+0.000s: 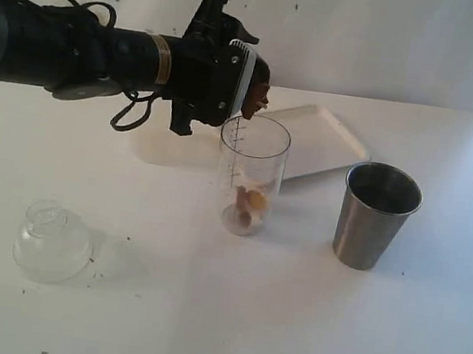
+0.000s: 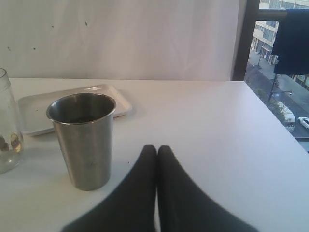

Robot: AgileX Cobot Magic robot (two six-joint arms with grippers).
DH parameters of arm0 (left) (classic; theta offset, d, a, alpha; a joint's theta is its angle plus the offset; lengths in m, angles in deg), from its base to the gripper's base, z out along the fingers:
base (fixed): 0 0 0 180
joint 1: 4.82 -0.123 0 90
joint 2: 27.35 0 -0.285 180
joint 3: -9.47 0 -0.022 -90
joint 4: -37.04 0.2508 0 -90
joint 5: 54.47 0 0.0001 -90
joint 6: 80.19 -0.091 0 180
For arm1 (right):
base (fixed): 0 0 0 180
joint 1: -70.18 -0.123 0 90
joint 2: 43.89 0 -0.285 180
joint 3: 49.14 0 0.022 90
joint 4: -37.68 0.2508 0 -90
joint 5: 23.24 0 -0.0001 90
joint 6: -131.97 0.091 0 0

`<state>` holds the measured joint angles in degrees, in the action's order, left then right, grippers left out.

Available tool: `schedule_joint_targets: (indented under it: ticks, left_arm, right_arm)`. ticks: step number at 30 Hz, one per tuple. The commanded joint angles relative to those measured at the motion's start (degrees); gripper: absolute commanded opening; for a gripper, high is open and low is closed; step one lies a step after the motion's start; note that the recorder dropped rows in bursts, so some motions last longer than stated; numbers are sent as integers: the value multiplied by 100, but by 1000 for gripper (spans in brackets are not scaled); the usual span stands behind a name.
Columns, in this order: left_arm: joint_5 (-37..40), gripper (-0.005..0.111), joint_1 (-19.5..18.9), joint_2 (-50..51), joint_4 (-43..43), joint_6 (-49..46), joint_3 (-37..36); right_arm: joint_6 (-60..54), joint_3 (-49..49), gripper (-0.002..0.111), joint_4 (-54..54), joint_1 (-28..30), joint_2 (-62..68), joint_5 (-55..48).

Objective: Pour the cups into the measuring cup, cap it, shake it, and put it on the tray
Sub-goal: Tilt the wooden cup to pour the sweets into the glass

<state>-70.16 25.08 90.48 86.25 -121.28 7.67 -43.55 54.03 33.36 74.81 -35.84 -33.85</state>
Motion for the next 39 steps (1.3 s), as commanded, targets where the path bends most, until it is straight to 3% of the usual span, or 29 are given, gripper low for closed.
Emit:
schedule_joint_targets:
  ticks: [1, 39]
  left_arm:
    - [-58, 0, 19, 74, -53, 15, 249]
    - [-301, 0, 157, 159, -120, -2496, 260]
  right_arm:
    - [25, -38, 0, -1, 1, -25, 40]
    - [25, -38, 0, -1, 1, -25, 40]
